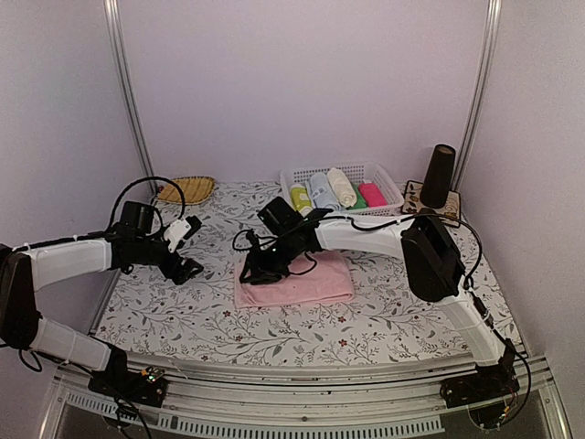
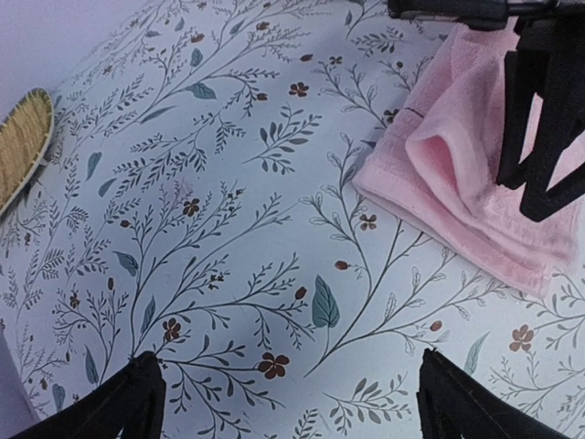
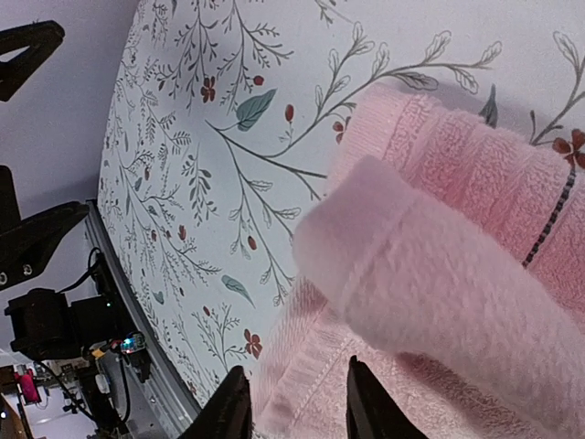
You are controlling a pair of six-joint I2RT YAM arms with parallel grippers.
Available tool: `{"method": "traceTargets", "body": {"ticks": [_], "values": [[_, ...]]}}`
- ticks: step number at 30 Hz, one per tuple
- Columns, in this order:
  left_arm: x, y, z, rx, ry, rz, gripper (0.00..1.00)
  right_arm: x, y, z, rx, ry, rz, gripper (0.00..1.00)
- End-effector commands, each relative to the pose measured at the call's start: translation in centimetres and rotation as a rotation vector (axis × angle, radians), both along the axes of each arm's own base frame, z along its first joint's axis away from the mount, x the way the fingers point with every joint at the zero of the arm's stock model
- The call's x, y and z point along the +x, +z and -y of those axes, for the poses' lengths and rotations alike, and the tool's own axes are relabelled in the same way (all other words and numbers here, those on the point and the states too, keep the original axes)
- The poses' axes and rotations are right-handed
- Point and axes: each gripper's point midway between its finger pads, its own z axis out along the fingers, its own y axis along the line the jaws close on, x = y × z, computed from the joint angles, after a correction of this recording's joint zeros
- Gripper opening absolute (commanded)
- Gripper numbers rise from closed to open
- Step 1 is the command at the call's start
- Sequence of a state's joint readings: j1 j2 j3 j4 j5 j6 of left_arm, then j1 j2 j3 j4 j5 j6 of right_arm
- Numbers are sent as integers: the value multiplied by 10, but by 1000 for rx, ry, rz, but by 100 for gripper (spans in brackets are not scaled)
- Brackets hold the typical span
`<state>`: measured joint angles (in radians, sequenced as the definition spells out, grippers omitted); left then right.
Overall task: Roll the towels
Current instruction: Fold the towel at the center of the board.
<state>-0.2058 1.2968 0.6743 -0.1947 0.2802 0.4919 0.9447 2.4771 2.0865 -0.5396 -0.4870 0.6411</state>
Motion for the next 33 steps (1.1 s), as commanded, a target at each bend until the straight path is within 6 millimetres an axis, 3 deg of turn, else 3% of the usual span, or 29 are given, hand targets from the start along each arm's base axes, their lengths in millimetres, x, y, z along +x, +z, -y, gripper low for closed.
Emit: {"method": "traceTargets", "body": {"ticks": [1, 9, 11, 12, 14, 18, 21, 26, 30, 33], "values": [[7, 8, 0, -20, 4, 21, 97, -3, 11, -14, 65, 41, 21, 41], [13, 15, 2, -22, -1, 35, 97, -5, 54, -15, 137, 80, 85, 59], [18, 23, 6, -35, -11, 49, 97, -2, 69, -10, 143, 81, 136, 62], [21, 29, 9, -48, -19, 54, 97, -1, 86, -7, 160, 88, 169, 64], [30, 46, 19, -91, -46, 66, 97, 3, 103, 6, 169, 81, 205, 66], [35, 55, 58, -186, -171, -12, 97, 11, 130, 52, 172, 25, 276, 71], [34, 51, 89, -255, -283, -82, 97, 18, 120, 104, 125, -50, 308, 79], [42, 24, 118, -309, -365, -230, 97, 27, 103, 176, 3, -182, 376, 84], [35, 6, 129, -334, -398, -326, 97, 27, 81, 211, -84, -252, 375, 85], [36, -9, 129, -290, -381, -336, 97, 24, 66, 221, -123, -266, 364, 85]]}}
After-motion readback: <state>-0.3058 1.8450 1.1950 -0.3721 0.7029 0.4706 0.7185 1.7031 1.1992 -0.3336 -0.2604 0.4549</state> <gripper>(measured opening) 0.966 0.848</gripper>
